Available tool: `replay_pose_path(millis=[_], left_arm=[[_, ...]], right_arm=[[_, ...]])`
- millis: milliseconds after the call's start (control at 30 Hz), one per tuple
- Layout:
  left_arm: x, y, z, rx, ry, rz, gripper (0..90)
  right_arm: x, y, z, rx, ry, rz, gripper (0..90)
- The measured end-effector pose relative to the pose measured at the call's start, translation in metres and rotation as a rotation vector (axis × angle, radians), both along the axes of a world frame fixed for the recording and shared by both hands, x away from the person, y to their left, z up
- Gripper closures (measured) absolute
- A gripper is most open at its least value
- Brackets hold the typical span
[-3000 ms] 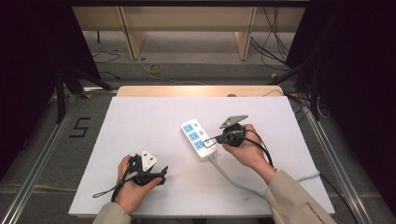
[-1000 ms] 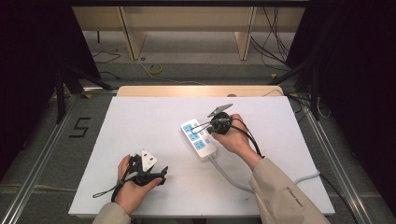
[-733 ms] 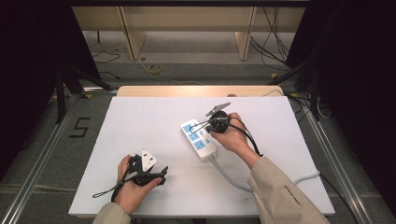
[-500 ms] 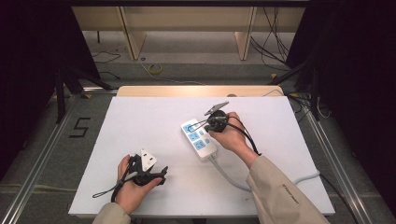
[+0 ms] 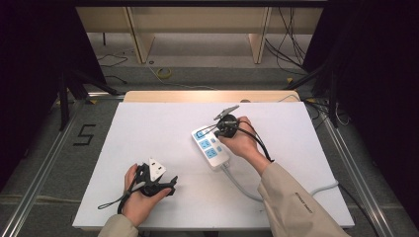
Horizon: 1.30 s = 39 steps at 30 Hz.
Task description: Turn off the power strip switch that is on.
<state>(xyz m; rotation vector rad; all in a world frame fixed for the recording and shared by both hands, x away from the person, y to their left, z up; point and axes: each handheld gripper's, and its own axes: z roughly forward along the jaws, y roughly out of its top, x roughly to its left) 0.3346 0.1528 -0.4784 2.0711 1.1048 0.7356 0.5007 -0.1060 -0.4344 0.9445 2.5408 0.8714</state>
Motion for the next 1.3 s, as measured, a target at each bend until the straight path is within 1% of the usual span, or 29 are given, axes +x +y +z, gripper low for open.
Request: replay_pose_path(millis=[100,300,400,867,933,1033,1133,1167,1300], left_arm=[[0.0,0.0,0.0,0.002,0.0,-0.001,17.8],[0.0,0.0,0.0,0.003,0.0,-0.002,17.9],[0.0,0.0,0.0,0.003,-0.001,-0.001,17.8],[0.0,0.0,0.0,0.002,-0.001,0.0,17.8],[0.0,0.0,0.0,0.002,-0.001,-0.001,17.7],[0.0,0.0,0.0,0.002,-0.001,-0.001,17.7],[0.0,0.0,0.0,0.001,-0.001,-0.001,17.7],[0.0,0.0,0.0,0.002,-0.001,-0.002,17.7],[0.0,-0.001,0.0,0.004,-0.001,-0.002,17.5]], right_arm=[[0.001,0.001,0.0,0.005,0.004,-0.008,90.0],[0.002,0.003,0.0,-0.001,0.002,-0.002,90.0],[0.003,0.004,0.0,-0.001,0.008,-0.005,90.0],[0.006,0.008,0.003,0.001,-0.001,-0.004,90.0],[0.007,0.009,0.003,0.005,0.006,-0.009,90.0],[0.008,0.009,0.003,0.004,0.003,-0.005,90.0],[0.008,0.01,0.003,0.004,0.014,-0.016,90.0],[0.009,0.01,0.003,0.003,0.008,-0.01,90.0],[0.01,0.011,0.003,0.003,0.014,-0.017,90.0]])
